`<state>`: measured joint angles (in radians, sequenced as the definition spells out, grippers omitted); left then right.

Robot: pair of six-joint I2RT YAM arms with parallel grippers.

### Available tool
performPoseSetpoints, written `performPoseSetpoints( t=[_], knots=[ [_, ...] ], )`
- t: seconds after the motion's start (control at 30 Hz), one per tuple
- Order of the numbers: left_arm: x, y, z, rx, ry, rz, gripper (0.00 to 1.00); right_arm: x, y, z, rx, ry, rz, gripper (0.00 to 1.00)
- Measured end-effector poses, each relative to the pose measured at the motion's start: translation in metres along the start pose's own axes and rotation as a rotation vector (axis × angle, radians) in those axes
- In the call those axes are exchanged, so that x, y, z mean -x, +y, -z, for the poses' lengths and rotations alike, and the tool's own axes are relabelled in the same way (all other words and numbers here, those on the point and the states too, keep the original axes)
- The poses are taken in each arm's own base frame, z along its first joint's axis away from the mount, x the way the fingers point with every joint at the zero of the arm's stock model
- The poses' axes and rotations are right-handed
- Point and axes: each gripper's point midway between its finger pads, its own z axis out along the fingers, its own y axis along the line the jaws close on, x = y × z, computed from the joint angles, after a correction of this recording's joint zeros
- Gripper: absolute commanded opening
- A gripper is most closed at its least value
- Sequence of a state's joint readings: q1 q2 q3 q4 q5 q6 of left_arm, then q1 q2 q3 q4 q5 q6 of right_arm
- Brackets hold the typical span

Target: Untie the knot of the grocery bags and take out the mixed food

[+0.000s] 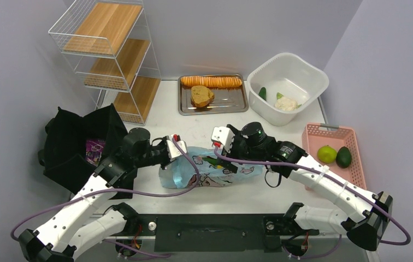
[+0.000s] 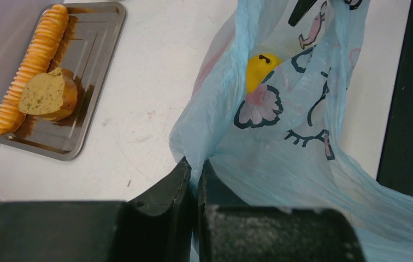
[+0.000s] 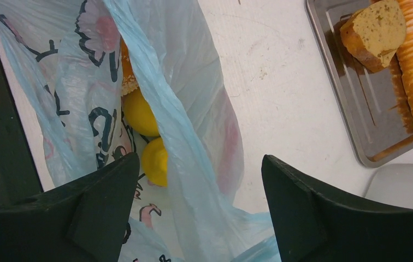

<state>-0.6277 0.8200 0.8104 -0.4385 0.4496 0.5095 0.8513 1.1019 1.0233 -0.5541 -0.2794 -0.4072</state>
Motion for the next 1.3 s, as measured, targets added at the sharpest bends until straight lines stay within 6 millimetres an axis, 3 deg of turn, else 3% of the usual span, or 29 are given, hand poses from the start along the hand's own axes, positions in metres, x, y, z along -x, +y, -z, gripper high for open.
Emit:
performPoseSetpoints(
  t=[0.23, 0.3, 0.37, 0.43, 0.5, 0.63, 0.7, 0.77, 0.8, 0.9, 1.0, 1.07, 1.1, 1.13, 1.17, 1.23, 1.3],
  knots=[
    [0.001, 0.01, -0.013, 0.012, -0.005, -0.031, 0.0, -0.004, -0.005, 0.004, -0.001, 0.007, -0.002, 0.79],
    [0.002, 0.013, -0.014, 0.016, -0.011, -0.036, 0.0, -0.006, -0.004, 0.005, 0.003, 0.015, 0.015, 0.74],
    [0.003, 0.014, -0.015, 0.017, -0.015, -0.046, 0.0, -0.008, -0.005, 0.004, 0.001, 0.023, 0.036, 0.55],
    [0.005, 0.016, -0.015, 0.014, -0.022, -0.068, 0.0, -0.014, -0.009, 0.0, 0.0, 0.045, 0.05, 0.21],
    [0.009, 0.018, -0.015, 0.013, -0.03, -0.095, 0.0, -0.027, -0.019, -0.007, -0.009, 0.088, 0.039, 0.01],
    [0.018, 0.032, -0.014, 0.022, -0.044, -0.147, 0.0, -0.055, -0.041, -0.011, -0.031, 0.172, -0.057, 0.0],
    [0.014, 0.042, -0.013, 0.036, -0.039, -0.153, 0.01, -0.046, -0.055, -0.003, -0.05, 0.14, -0.114, 0.0],
    [0.009, 0.053, -0.01, 0.055, -0.032, -0.161, 0.17, -0.023, -0.065, 0.01, -0.076, 0.067, -0.158, 0.0],
    [0.007, 0.057, -0.007, 0.063, -0.028, -0.175, 0.3, -0.009, -0.067, 0.019, -0.084, 0.017, -0.176, 0.0],
    [0.003, 0.065, 0.002, 0.08, -0.003, -0.224, 0.49, 0.013, -0.05, 0.042, -0.072, -0.076, -0.227, 0.0],
    [0.011, 0.061, 0.013, 0.07, 0.005, -0.208, 0.56, 0.01, -0.02, 0.037, -0.006, -0.082, -0.283, 0.0],
    [0.031, 0.056, 0.016, 0.058, -0.015, -0.197, 0.51, 0.001, -0.005, 0.026, 0.037, -0.06, -0.334, 0.0],
    [0.049, 0.049, 0.017, 0.043, -0.041, -0.206, 0.44, -0.004, 0.002, 0.018, 0.06, -0.04, -0.367, 0.0],
    [0.072, 0.035, 0.016, 0.013, -0.081, -0.232, 0.4, -0.01, 0.005, 0.009, 0.074, -0.015, -0.404, 0.0],
    [0.093, 0.019, 0.015, -0.029, -0.126, -0.257, 0.29, -0.015, 0.007, 0.001, 0.081, 0.005, -0.438, 0.0],
    [0.121, -0.011, 0.014, -0.099, -0.186, -0.301, 0.15, -0.019, 0.007, -0.008, 0.087, 0.024, -0.482, 0.0],
    [0.131, -0.036, 0.006, -0.161, -0.2, -0.324, 0.04, -0.017, 0.005, -0.011, 0.081, 0.016, -0.504, 0.0]
  ],
)
